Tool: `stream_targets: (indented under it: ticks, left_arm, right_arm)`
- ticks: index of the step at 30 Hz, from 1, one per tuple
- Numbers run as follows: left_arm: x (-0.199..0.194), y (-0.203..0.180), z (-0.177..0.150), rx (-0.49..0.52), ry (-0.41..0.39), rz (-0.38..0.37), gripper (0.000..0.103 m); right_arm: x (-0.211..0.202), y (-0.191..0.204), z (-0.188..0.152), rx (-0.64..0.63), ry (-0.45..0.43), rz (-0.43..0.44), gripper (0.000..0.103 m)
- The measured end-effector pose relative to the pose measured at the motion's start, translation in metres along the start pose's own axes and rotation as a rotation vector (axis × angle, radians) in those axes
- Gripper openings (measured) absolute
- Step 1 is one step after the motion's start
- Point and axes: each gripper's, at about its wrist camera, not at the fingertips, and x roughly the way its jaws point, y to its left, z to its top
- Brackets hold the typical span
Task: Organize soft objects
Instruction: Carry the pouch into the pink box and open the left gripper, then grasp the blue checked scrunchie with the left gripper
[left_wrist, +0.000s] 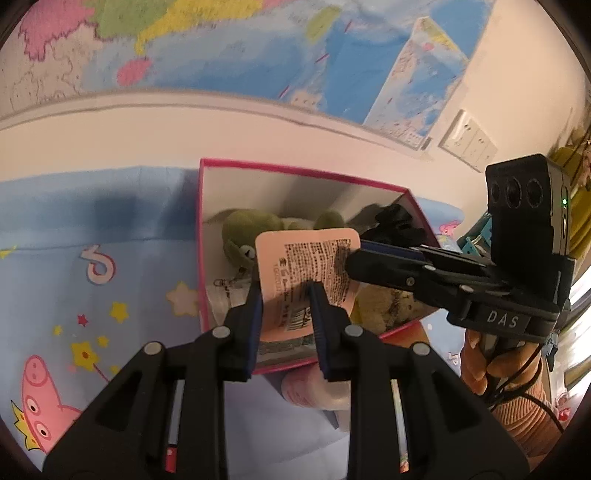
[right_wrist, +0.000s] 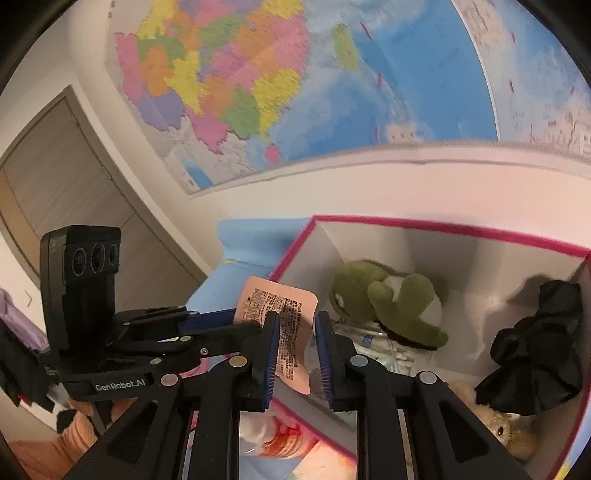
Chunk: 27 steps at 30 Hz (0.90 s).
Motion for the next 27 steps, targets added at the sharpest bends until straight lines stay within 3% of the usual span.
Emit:
stream_targets:
  ticks: [2,5,6,13,19,24,27]
  left_arm:
    - [0.004,0.001,0.0,0.0,0.006,0.017,0.027]
    - [0.006,0.005,0.001,-0.024,0.005,0.053,0.027]
    - [0.006,0.007,0.001,-0.029,0.003,0.058,0.027]
    - [-0.017,0.008,-0.008,-0.031,-0.058,0.063,0.027]
    - [-0.051,-0.009,-0.029,0.013,-0.126,-0.018,0.027]
    - [-0.072,-0.042,-0.055,0.105,-0.159,-0.087,0.038]
    - [-0.078,-0.059,-0.072,0.146,-0.147,-0.143,0.038]
  right_arm:
    - [0.008,-0.003,0.0,0.012,0.022,-0.004,0.026]
    - [0.023,-0.007,-0.002,0.024,0.071,-0.062,0.047]
    - [0.026,-0.009,-0.002,0.031,0.08,-0.097,0.05]
    - [-0.006,-0.012,-0.013,0.047,0.018,-0.042,0.05]
    - [-0.063,0.008,-0.034,-0.035,-0.066,0.022,0.051]
    - [-0.107,0.016,-0.062,-0.063,-0.109,0.017,0.058]
    - [-0.128,0.012,-0.085,-0.047,-0.11,-0.005,0.059]
